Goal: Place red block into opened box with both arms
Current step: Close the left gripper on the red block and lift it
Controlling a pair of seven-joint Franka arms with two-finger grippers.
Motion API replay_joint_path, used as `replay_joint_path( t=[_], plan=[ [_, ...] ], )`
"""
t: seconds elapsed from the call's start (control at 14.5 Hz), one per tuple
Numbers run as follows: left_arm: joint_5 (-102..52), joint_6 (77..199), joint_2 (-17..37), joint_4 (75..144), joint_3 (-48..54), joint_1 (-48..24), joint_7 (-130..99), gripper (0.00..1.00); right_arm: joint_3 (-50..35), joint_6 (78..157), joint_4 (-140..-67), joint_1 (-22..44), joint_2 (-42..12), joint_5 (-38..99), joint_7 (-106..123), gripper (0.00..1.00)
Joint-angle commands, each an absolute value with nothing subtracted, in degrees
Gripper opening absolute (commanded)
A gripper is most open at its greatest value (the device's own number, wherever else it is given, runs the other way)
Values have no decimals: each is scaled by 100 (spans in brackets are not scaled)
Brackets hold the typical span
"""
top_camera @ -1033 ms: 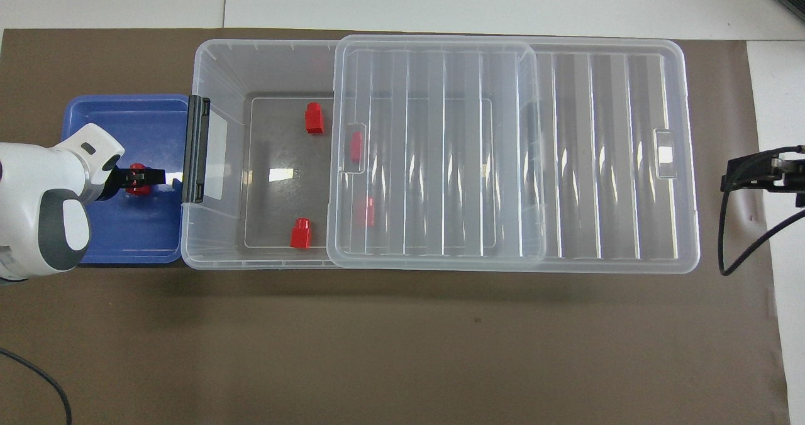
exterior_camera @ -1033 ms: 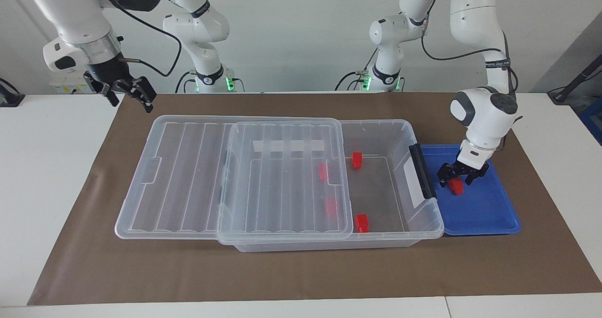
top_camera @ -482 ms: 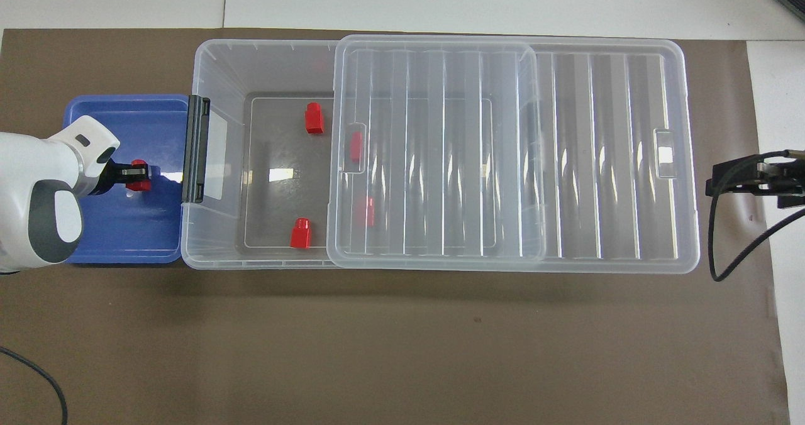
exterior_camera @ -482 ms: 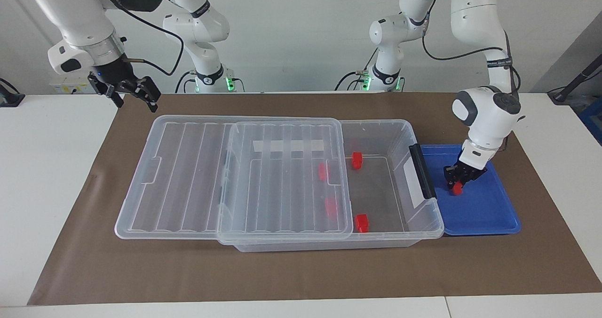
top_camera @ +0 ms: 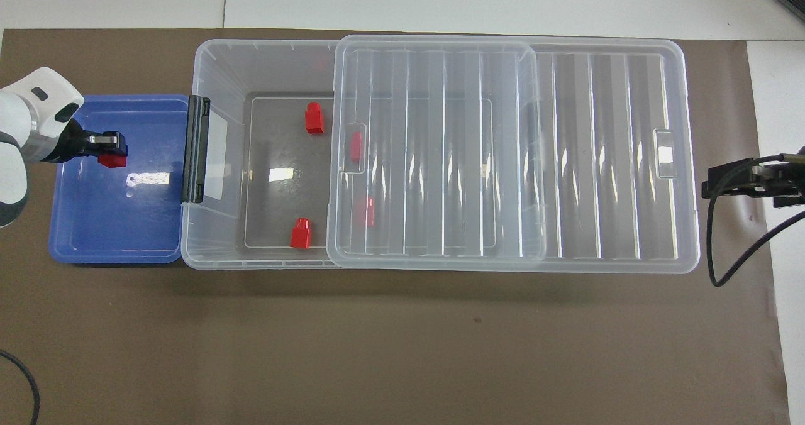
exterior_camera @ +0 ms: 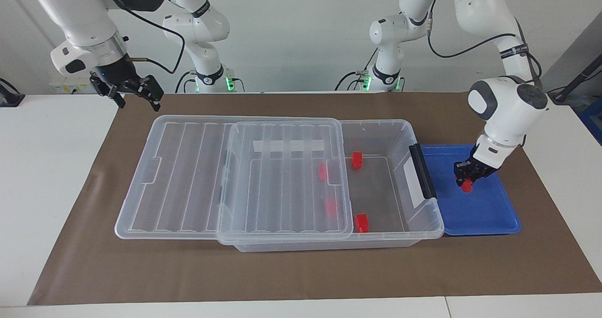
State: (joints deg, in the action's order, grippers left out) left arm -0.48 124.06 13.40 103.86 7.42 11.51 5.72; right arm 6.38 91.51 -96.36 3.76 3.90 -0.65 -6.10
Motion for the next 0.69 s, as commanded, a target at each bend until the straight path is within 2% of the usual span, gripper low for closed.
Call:
replay_joint_path(
  t=[0.0, 0.21, 0.62],
  plan=[
    [-123, 11569, 1108, 9881, 764, 1038, 275, 14, 694, 9018, -9607, 448, 343, -79, -483, 100],
    [-149, 10952, 1125, 9212, 765, 626, -726, 14, 703, 9053, -9650, 492, 395, -27, -554, 100],
    [-149, 11283, 1125, 9088, 765, -227, -3066, 14, 703, 9087, -9633, 501, 413, 44, -510, 100]
  ],
)
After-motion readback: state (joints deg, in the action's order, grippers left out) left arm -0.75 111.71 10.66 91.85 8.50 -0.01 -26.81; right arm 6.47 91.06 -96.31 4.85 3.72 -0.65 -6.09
